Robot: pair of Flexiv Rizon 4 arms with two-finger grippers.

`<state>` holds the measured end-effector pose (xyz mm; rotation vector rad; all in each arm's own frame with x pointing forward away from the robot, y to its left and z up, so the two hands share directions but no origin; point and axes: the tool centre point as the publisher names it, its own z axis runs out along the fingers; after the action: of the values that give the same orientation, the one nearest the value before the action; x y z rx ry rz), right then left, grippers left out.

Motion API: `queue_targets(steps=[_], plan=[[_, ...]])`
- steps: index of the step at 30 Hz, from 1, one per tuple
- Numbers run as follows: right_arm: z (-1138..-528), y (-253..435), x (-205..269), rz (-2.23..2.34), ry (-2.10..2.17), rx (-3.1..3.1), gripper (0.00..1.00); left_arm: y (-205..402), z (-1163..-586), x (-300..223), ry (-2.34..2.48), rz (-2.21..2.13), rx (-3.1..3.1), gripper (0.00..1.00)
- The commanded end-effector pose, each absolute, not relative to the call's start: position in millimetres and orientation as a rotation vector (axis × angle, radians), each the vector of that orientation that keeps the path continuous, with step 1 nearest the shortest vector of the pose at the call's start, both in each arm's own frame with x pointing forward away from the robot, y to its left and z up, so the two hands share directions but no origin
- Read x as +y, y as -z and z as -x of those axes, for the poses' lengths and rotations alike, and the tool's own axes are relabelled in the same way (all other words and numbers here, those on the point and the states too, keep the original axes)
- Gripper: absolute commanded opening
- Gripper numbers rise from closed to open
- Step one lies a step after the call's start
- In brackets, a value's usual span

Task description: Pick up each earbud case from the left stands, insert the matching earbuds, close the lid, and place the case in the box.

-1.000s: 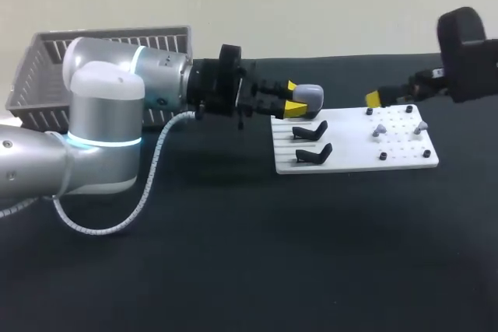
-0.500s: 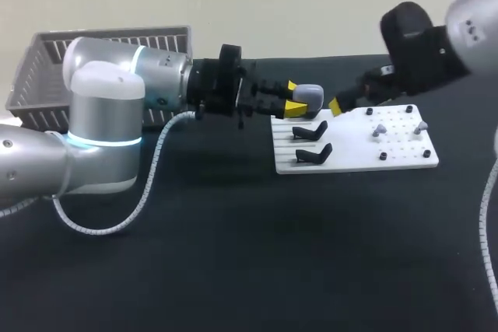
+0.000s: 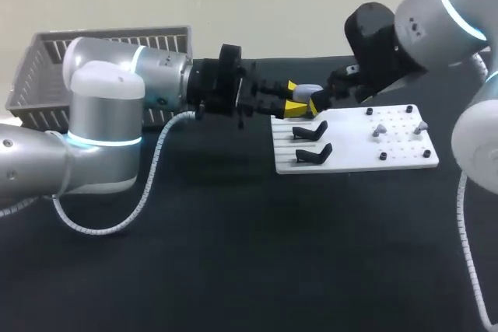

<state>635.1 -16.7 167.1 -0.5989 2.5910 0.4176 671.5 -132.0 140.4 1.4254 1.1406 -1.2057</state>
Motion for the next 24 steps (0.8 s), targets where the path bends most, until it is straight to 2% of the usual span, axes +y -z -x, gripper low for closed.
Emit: queue_targets(steps=[1, 24], plan=[[-640.0, -162.6, -11.6, 0.581, -0.377, 2.593, 1.0, -139.5, -671.6, -131.7, 1.205, -1.423, 1.137, 0.0], [-661.3, -157.2, -18.0, 0.528, -0.362, 2.595, 1.0, -139.5, -671.6, -131.7, 1.205, -1.423, 1.137, 0.0]])
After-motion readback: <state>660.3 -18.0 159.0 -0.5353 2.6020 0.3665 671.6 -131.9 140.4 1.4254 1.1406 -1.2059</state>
